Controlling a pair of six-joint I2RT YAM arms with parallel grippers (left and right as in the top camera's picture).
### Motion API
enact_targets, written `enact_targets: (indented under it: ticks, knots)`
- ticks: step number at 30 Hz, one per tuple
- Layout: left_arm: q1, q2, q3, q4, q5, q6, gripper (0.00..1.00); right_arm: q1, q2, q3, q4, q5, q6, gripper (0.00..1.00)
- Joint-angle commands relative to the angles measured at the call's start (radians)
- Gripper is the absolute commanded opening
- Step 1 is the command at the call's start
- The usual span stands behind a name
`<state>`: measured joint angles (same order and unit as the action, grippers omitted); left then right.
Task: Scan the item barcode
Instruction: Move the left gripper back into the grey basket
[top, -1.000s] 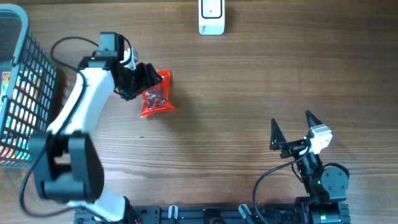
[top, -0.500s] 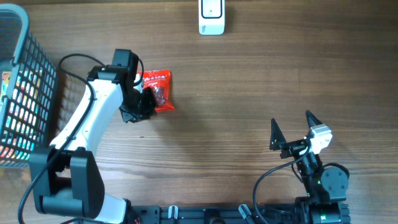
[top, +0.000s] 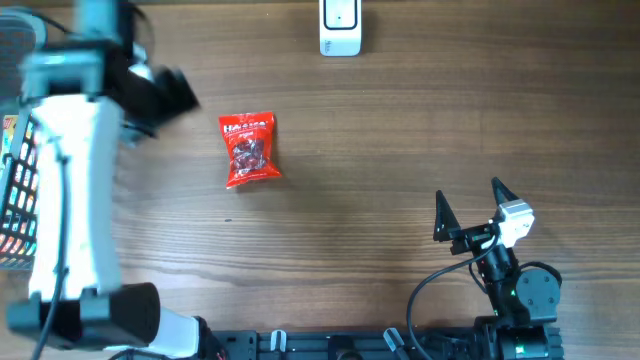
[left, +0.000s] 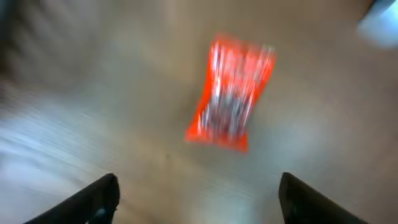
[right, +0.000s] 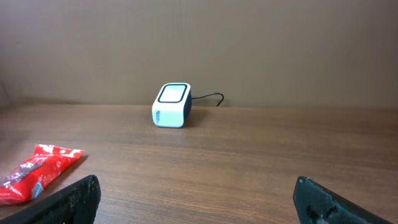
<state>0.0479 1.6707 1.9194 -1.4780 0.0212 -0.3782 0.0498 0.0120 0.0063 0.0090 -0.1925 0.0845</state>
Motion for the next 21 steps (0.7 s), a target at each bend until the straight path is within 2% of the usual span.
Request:
enact_targets:
  ticks: [1,5,13,21]
  knots:
    - [0.087,-0.009,0.28,-0.021,-0.205,0.008,1.0,0.003,-0.007,-0.001,0.004,0.013,-0.006,1.0]
    - [0.183,-0.009,0.388,0.032,-0.328,0.008,1.0,0.003,-0.007,-0.001,0.004,0.013,-0.005,1.0]
    - [0.387,0.061,0.388,0.061,-0.453,0.008,1.0,0.003,-0.007,-0.001,0.004,0.013,-0.006,1.0]
    - [0.562,0.213,0.375,0.061,-0.306,0.009,1.0,0.003,-0.007,-0.001,0.004,0.013,-0.006,1.0]
